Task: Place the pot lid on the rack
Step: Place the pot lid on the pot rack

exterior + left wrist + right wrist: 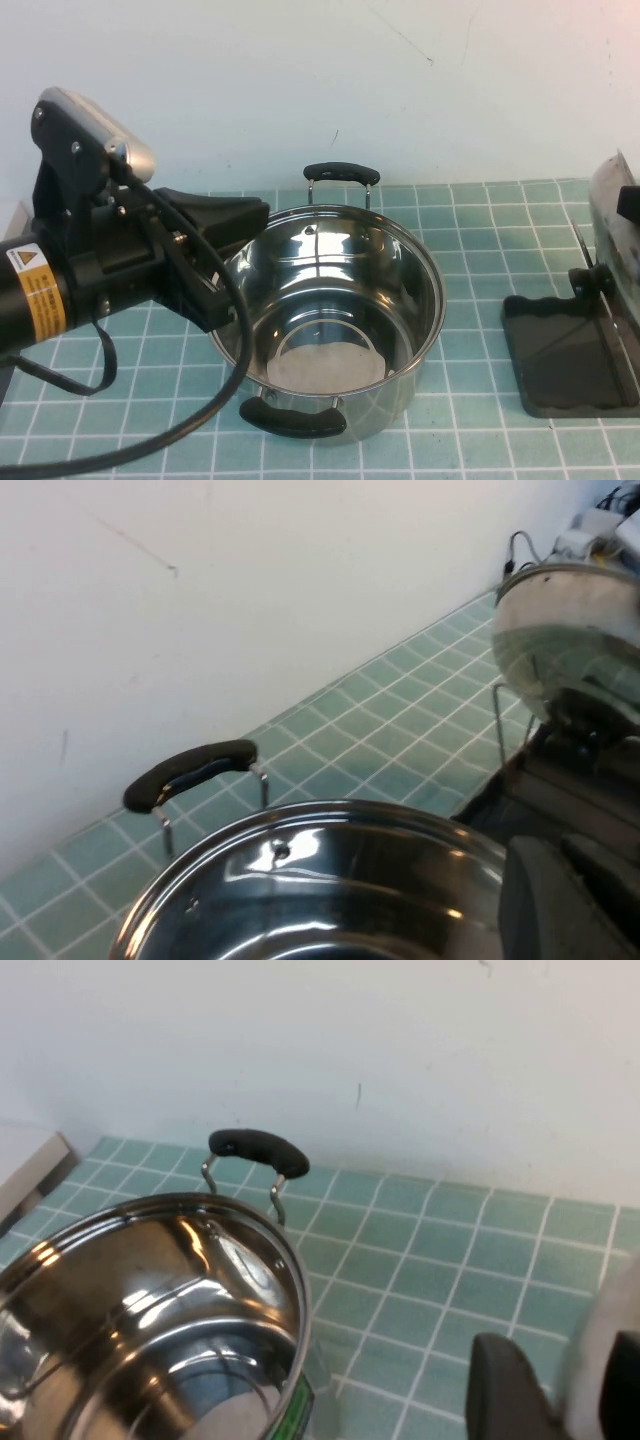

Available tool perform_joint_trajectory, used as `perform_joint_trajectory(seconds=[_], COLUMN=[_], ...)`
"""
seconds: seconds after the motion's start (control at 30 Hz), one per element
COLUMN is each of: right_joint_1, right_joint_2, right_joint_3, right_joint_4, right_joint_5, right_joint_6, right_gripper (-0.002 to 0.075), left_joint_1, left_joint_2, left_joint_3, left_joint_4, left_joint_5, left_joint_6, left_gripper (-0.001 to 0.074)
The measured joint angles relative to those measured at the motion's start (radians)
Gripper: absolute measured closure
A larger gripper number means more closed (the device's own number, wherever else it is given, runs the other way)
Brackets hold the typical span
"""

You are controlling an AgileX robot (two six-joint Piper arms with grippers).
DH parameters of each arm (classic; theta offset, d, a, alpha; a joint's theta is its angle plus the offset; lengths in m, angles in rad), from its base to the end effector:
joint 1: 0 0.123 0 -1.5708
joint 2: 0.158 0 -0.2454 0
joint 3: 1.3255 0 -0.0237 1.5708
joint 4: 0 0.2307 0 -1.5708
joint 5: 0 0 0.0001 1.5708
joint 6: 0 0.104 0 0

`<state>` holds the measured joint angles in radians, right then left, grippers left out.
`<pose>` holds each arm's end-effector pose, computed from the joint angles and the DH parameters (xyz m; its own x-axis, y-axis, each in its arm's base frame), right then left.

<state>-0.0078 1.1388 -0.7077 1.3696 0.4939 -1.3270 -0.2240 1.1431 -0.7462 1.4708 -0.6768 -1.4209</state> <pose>0.2420 0.0465 0.2637 -0.4424 0.0178 -0.8966 -0.4040 0.8886 0.2170 0.2204 -0.1166 0.2933 -0.2051 0.0643 -0.9766 0.7701 0.6265 -0.1205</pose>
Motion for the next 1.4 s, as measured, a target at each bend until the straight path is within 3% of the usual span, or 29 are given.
perform_joint_trajectory(seconds=[0.37,0.57,0.9,1.2,1.4], right_joint_1=[0.0,0.0,0.0,0.0,0.0], right_joint_2=[-0.187,-0.32,-0.694,-0.928,-1.053], right_joint_3=[0.0,0.0,0.0,0.078,0.142], right_joint_4=[-0.198,-0.265,-0.269,-0.289,-0.315], right_joint_5=[0.002,0.015,0.029,0.12,0.143], right_joint_6=[0.146,0.204,0.21,0.253,0.2], right_gripper=[0.0509,0.0525,0.0706,0.0727,0.0727], left_joint_1=[0.0,0.0,0.0,0.0,0.0], left_joint_2=[-0.079,-0.231,-0.625,-0.92,-0.987], left_joint_3=[0.038,0.143,0.416,0.554,0.636], left_joint_4=[0.105,0.116,0.103,0.091,0.091], left_joint_5=[0.202,0.325,0.624,0.647,0.626], left_joint_6=[-0.109,-0.128,-0.243,-0.269,-0.269], left_gripper=[0.0735,0.0735,0.0736,0.0736,0.0736])
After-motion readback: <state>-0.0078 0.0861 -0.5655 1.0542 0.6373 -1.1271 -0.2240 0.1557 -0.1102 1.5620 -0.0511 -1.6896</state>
